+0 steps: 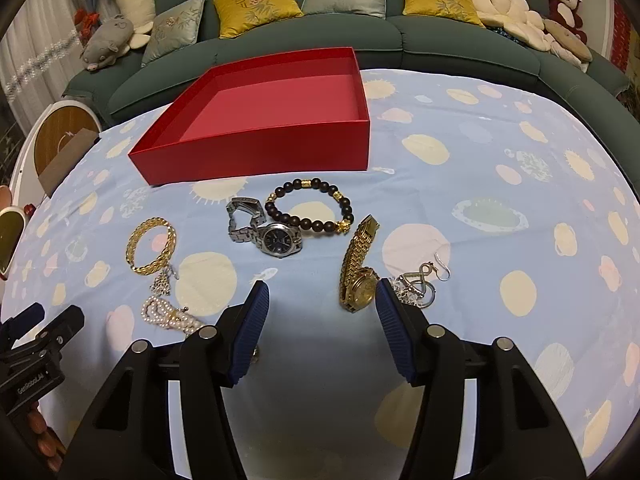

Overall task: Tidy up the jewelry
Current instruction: 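Grasp the gold watch with the right gripper while the left gripper reaches toward the pearl bracelet, then grasp the pearl bracelet with the left gripper while the right gripper lifts the gold watch, then carry both held pieces over the red box and open both grippers inside it, then withdraw both open grippers from the red box, then grasp the gold cuff bangle with the left gripper while the right gripper reaches the silver watch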

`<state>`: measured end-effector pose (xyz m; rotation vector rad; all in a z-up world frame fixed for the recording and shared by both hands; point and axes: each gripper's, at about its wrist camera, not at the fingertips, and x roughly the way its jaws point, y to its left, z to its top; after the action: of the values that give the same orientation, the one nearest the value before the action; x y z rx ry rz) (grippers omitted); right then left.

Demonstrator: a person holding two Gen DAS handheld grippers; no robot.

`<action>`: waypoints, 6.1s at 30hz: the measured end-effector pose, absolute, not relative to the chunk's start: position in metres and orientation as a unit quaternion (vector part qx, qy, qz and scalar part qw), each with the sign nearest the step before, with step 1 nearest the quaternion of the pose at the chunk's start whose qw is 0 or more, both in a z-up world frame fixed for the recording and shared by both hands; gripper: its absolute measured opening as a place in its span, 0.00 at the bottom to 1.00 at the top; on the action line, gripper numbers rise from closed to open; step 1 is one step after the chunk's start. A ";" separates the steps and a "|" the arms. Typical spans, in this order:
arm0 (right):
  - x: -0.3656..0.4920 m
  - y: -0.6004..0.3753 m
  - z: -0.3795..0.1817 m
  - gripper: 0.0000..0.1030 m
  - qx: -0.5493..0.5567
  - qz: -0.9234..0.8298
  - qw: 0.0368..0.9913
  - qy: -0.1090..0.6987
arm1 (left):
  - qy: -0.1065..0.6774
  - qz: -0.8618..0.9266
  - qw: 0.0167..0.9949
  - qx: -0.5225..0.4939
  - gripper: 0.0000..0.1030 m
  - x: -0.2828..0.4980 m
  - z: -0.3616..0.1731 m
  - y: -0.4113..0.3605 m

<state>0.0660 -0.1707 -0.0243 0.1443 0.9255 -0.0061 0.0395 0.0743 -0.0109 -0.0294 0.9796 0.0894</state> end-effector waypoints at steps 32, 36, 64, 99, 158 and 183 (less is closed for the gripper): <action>0.033 -0.186 -0.012 0.14 0.103 0.035 0.898 0.427 | 0.472 -0.063 0.878 -0.058 0.88 0.051 -0.007 0.031; 0.023 -0.195 -0.013 0.14 0.108 0.035 0.896 0.429 | 0.472 -0.070 0.877 -0.056 0.88 0.057 -0.007 0.005; 0.009 -0.187 -0.008 0.07 0.100 0.057 0.898 0.425 | 0.503 -0.110 0.857 -0.028 0.13 0.044 -0.030 0.008; 0.031 -0.182 0.066 0.08 0.115 0.079 0.931 0.338 | 0.397 -0.197 0.892 -0.090 0.09 0.046 0.096 0.053; 0.068 -0.265 0.118 0.49 0.098 0.004 0.954 0.282 | 0.387 -0.095 0.917 -0.008 0.63 0.113 0.099 0.041; 0.017 -0.237 0.011 0.49 0.109 0.013 0.919 0.379 | 0.464 -0.049 0.880 -0.092 0.63 0.076 -0.010 0.055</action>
<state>0.0165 -0.2369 0.0113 0.2238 0.7793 0.0266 0.0764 0.0552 -0.0098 -0.1918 0.9672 -0.1029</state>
